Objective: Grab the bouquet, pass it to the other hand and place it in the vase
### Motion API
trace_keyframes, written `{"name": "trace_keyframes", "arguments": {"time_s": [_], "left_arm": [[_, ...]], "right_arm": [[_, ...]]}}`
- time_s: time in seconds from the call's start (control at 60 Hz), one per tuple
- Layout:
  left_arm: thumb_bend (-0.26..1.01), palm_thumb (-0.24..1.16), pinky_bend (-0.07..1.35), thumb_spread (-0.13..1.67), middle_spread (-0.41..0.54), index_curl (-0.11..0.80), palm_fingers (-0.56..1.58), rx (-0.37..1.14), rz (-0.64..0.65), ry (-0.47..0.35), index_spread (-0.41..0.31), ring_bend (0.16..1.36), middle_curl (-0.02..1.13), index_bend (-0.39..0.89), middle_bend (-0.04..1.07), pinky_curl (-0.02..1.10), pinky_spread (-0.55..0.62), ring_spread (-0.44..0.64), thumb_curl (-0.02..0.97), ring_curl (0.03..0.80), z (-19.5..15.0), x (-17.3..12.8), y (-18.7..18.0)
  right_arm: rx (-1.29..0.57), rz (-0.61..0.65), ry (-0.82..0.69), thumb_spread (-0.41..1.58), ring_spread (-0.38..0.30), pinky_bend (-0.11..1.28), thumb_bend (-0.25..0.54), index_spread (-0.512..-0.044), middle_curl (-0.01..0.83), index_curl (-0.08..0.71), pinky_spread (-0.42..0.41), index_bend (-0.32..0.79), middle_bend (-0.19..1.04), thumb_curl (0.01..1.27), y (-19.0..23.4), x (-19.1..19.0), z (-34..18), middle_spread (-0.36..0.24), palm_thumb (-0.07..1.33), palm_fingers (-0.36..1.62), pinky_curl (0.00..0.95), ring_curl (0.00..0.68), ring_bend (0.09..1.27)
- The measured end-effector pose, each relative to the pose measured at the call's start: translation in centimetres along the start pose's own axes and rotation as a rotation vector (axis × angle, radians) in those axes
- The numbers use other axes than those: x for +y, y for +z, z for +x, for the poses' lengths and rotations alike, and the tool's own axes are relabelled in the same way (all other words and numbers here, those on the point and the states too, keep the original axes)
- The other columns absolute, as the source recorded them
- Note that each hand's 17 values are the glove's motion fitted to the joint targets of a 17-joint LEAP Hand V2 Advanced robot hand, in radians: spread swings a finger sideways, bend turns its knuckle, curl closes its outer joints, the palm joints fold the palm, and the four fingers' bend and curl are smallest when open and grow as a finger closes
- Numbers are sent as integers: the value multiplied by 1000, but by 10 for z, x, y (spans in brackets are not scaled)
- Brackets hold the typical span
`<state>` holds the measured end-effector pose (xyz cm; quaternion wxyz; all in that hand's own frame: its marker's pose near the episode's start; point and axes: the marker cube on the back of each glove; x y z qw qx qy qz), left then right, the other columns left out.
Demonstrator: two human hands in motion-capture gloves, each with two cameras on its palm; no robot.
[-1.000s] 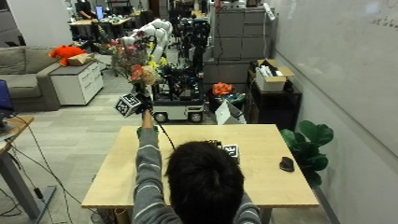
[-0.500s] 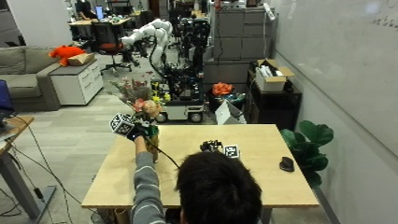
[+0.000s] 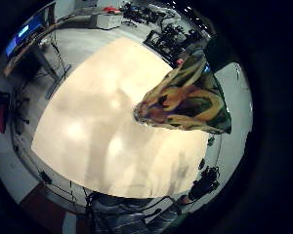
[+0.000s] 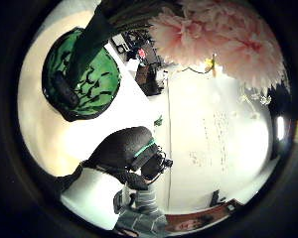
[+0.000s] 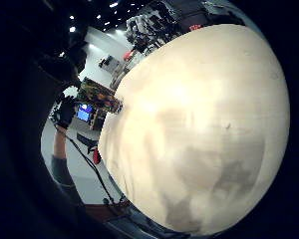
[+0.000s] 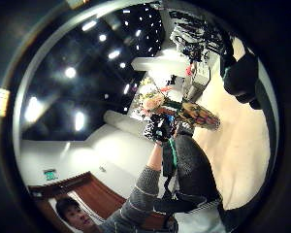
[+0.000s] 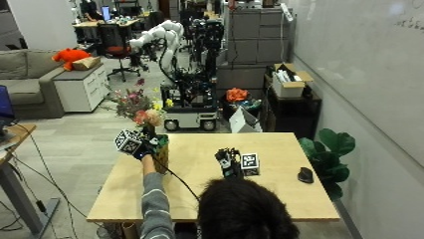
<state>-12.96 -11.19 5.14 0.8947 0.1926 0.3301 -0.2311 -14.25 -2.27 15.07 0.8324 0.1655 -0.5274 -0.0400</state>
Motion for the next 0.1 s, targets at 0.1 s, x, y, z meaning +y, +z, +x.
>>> {"name": "trace_keyframes", "arguments": {"time_s": [0.1], "left_arm": [[-40, 190, 337, 747, 368, 160, -88, -56, -50, -74, 240, 583, 342, 90, 247, 307, 460, 441, 355, 276, -10, 5, 2]], "right_arm": [[17, 10, 0, 1066, -188, 178, -24, -240, 441, 302, -59, 130, 247, 413, -2, -4, 6, -91, 618, 1074, 327, 420, 440]]}}
